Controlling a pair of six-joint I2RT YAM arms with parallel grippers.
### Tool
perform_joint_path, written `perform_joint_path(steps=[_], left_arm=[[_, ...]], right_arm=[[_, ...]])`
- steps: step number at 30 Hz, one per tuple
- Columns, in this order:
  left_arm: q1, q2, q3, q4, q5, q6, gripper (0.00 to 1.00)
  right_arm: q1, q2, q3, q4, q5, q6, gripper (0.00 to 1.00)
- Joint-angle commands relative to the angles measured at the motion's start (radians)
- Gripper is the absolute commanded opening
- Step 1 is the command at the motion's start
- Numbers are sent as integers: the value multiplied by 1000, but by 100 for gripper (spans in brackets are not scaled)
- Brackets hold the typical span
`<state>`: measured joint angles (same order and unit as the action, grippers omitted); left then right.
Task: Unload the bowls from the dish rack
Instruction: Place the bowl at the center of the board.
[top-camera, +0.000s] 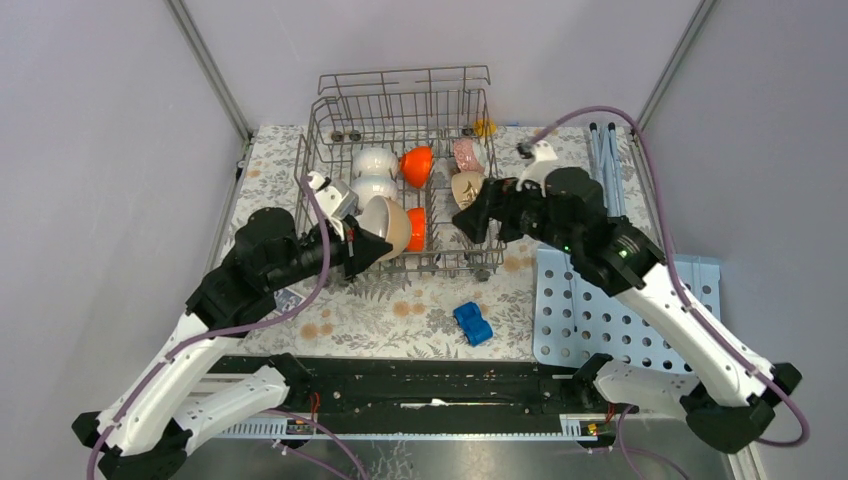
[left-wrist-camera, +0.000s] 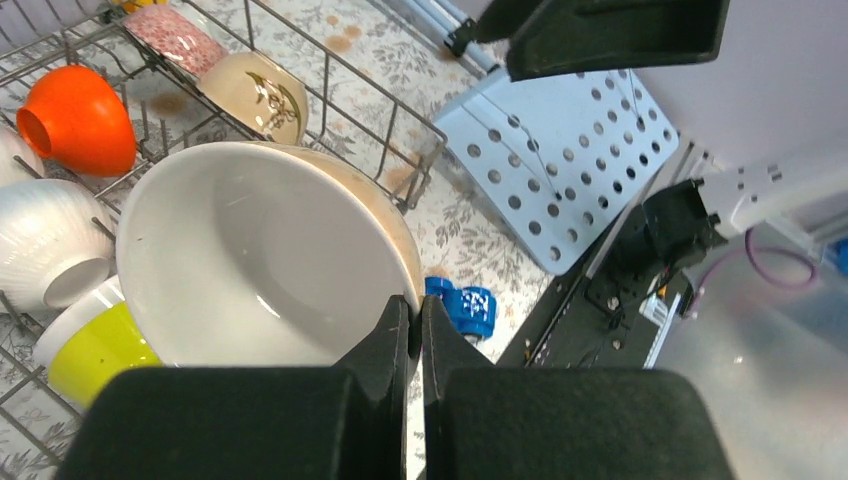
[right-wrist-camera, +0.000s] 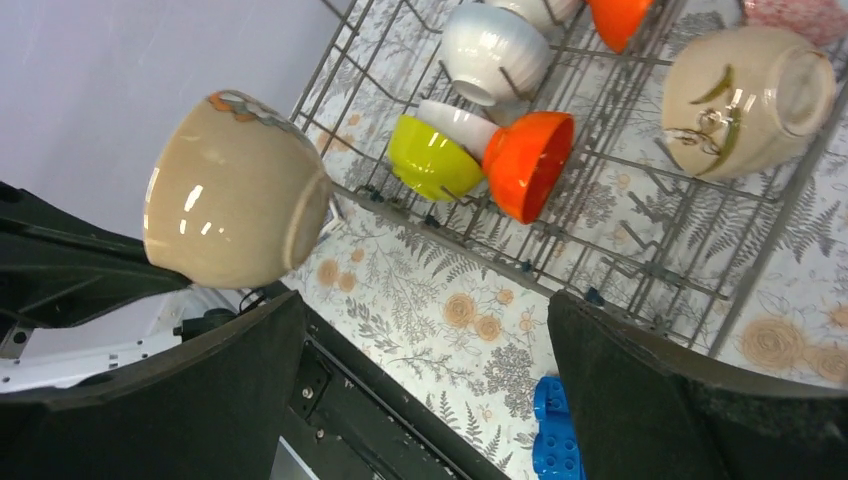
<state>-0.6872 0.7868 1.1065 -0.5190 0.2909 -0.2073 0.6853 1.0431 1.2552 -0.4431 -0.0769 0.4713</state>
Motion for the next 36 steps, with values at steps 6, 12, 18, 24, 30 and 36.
perform_joint_path(steps=[6, 12, 18, 24, 30, 36], left_arm=[[-145, 38, 123, -150, -121, 187, 0], [-251, 53, 167, -290, -215, 285, 0], [-363, 78, 168, -306, -244, 370, 0], [-651, 204, 179, -332, -514, 447, 0], [-815, 310, 209, -368, -674, 500, 0], [-844, 341, 185, -414, -673, 546, 0]], right_arm=[[91, 128, 241, -189, 135, -110, 95], [99, 141, 261, -286, 94, -166, 92], [112, 121, 216, -333, -12, -165, 89], [182, 164, 244, -334, -39, -138, 87], [214, 204, 263, -343, -17, -137, 81], [276, 234, 263, -401, 22, -176, 73]])
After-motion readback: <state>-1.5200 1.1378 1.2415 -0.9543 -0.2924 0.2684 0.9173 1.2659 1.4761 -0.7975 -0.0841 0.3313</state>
